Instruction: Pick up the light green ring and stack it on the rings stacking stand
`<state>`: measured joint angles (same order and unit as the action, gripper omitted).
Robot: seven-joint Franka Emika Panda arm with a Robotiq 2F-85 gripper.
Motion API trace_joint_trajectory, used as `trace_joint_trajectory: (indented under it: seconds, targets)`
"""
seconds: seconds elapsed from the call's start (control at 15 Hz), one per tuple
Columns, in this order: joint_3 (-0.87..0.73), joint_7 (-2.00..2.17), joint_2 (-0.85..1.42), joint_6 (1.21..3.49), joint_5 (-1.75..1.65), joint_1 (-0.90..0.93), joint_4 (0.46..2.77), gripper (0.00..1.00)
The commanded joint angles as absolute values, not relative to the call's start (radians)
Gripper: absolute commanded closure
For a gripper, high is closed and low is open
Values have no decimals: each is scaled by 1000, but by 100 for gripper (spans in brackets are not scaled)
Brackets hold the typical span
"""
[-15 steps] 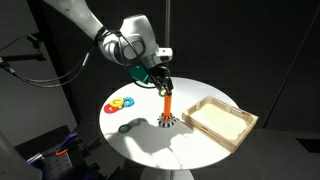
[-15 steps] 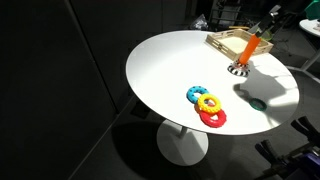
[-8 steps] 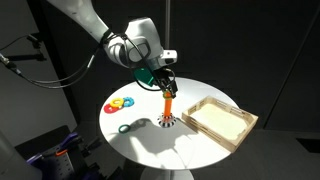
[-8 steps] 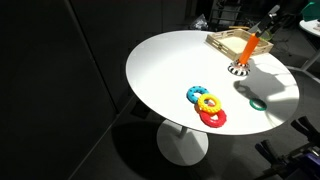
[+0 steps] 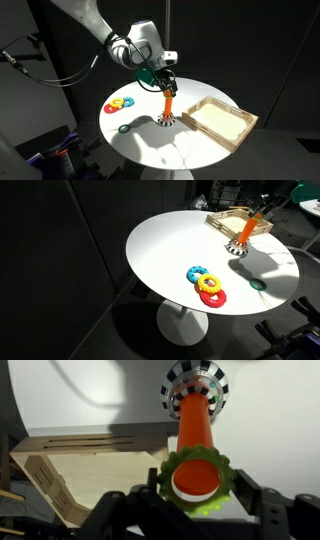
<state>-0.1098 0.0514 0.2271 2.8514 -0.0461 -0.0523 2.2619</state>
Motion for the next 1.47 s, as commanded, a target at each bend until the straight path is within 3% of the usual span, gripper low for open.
trace_joint_trajectory:
  seconds: [0.0, 0.67, 1.27, 1.33, 1.4]
  targets:
    - [-68, 11, 265, 2880, 28, -80, 2241, 50]
    - [-80, 37, 272, 2851, 37, -79, 2217, 50]
    - [-75, 23, 270, 2689, 70, -94, 2170, 50]
    - [-75, 21, 271, 2672, 70, -94, 2166, 44]
    - [-74, 20, 273, 2659, 72, -94, 2164, 16]
